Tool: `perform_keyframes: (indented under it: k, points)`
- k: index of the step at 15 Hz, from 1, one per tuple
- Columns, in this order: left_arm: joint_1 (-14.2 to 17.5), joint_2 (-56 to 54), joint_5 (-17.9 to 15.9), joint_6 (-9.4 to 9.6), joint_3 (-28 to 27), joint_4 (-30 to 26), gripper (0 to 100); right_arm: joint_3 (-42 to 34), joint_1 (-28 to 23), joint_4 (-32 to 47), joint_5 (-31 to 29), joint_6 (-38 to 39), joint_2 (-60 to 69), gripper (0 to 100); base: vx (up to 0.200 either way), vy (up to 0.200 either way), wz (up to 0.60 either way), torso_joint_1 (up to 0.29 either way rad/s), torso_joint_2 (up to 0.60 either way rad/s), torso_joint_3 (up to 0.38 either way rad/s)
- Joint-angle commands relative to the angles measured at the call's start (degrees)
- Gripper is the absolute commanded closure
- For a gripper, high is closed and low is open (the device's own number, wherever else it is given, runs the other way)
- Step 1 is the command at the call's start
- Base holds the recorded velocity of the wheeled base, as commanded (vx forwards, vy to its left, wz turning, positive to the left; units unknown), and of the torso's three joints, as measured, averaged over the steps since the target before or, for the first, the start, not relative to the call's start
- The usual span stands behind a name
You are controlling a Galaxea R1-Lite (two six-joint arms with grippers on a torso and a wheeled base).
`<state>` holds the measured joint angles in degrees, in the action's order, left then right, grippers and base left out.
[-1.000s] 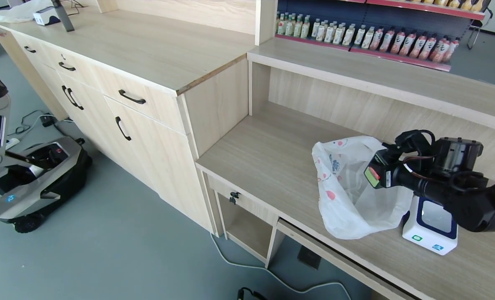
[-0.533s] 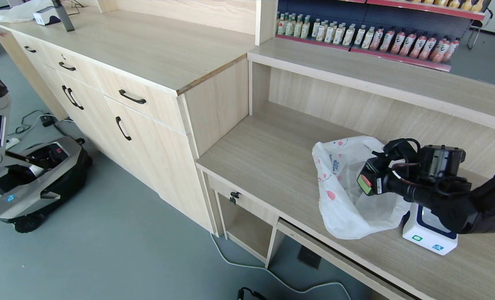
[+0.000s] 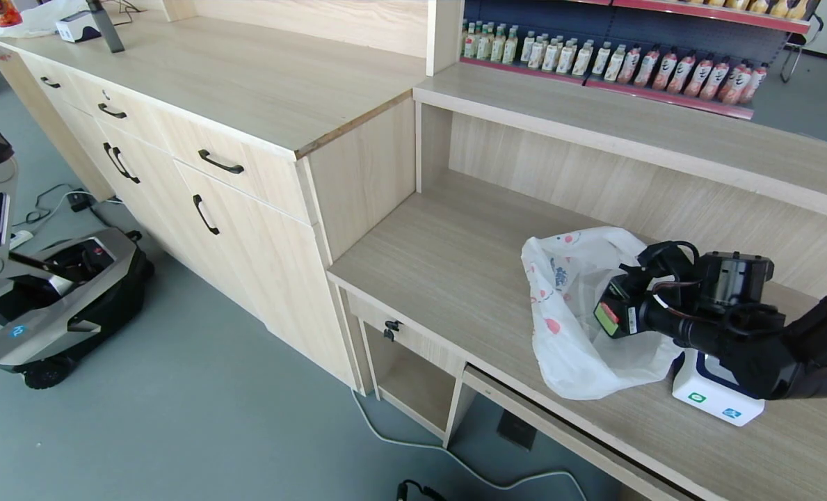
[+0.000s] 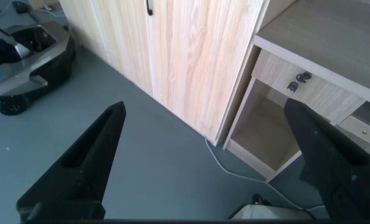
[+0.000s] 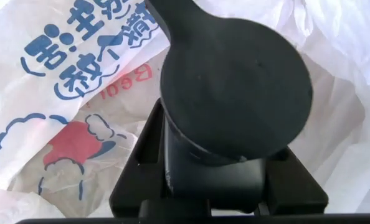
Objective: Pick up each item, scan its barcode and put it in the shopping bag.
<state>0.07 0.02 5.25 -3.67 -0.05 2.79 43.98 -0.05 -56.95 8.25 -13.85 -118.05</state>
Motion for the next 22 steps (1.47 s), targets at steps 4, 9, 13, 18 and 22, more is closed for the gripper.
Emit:
perform_keyframes:
  k: [4, 9, 13, 18, 22]
  points:
    - [0.0, 0.0, 0.0, -0.02, 0.0, 0.0, 0, -2.4, -0.4, -1.3, 0.0, 2.0, 6.3, 0, 0.0, 0.0, 0.0, 0.0, 0.0, 0.0]
    - [0.0, 0.0, 0.0, -0.02, 0.0, 0.0, 0, -8.8, -4.6, 3.7, -0.3, 1.4, 26.0, 0, 0.0, 0.0, 0.0, 0.0, 0.0, 0.0]
    - [0.0, 0.0, 0.0, -0.02, 0.0, 0.0, 0, -11.3, -21.3, 31.1, -2.5, -9.9, 46.4, 0, 0.0, 0.0, -0.6, 0.0, 0.0, 0.001]
    - [0.0, 0.0, 0.0, -0.02, 0.0, 0.0, 0, -11.5, -32.8, 38.5, -13.6, -11.7, 46.5, 0, 0.0, 0.0, -0.6, 0.001, 0.0, 0.002]
    - [0.0, 0.0, 0.0, -0.02, 0.0, 0.0, 0, -12.5, -33.5, 36.5, -9.3, 3.0, 39.9, 0, 0.0, 0.0, 0.0, 0.0, 0.0, 0.0]
